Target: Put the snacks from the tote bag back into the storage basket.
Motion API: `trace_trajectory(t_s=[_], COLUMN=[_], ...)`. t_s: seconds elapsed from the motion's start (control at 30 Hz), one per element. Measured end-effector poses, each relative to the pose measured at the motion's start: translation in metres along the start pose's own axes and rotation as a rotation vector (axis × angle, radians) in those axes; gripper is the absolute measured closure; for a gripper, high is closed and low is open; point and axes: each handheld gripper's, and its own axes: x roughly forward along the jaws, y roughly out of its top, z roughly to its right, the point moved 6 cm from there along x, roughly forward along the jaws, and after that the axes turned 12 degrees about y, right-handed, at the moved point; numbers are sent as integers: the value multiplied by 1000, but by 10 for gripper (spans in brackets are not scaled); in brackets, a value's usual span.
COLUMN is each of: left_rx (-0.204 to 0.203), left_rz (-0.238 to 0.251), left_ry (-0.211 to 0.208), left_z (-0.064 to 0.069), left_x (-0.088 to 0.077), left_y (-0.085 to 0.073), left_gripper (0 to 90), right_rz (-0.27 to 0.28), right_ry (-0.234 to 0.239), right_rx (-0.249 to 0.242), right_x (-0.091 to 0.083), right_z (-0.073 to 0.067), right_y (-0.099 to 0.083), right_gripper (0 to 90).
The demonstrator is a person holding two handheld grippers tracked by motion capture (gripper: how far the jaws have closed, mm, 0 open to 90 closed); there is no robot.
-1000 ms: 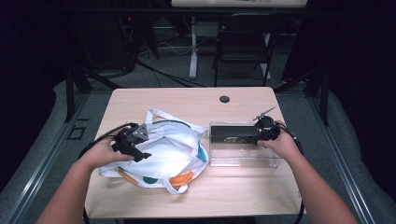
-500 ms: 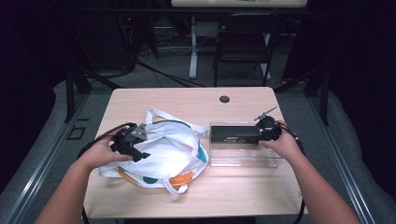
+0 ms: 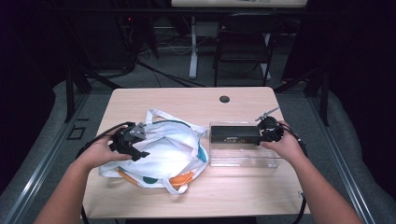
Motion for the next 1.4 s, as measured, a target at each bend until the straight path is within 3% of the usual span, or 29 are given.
trace_trajectory(t_s=[0.37, 0.57, 0.77, 0.9, 1.07, 1.4], left_rx=[-24, -51, -52, -42, -61, -114], left_rz=[15, 28, 31, 35, 37, 39], left_ry=[6, 41, 39, 39, 39, 53], left_z=[-2, -4, 1, 5, 9, 15], left_x=[-3, -8, -15, -17, -18, -18], left_y=[-3, -4, -1, 1, 1, -3], left_gripper=[381, 385, 386, 386, 392, 412], right_rz=[20, 46, 66, 68, 78, 95], right_ry=[-5, 14, 38, 48, 61, 98], right_rx=[-61, -109, -156, -202, -248, -256], right_x=[-20, -29, -37, -38, -38, -33], right_z=[-25, -47, -72, -89, -110, -140], right_y=[9, 17, 26, 28, 29, 22], right_gripper=[442, 468, 523, 547, 590, 697])
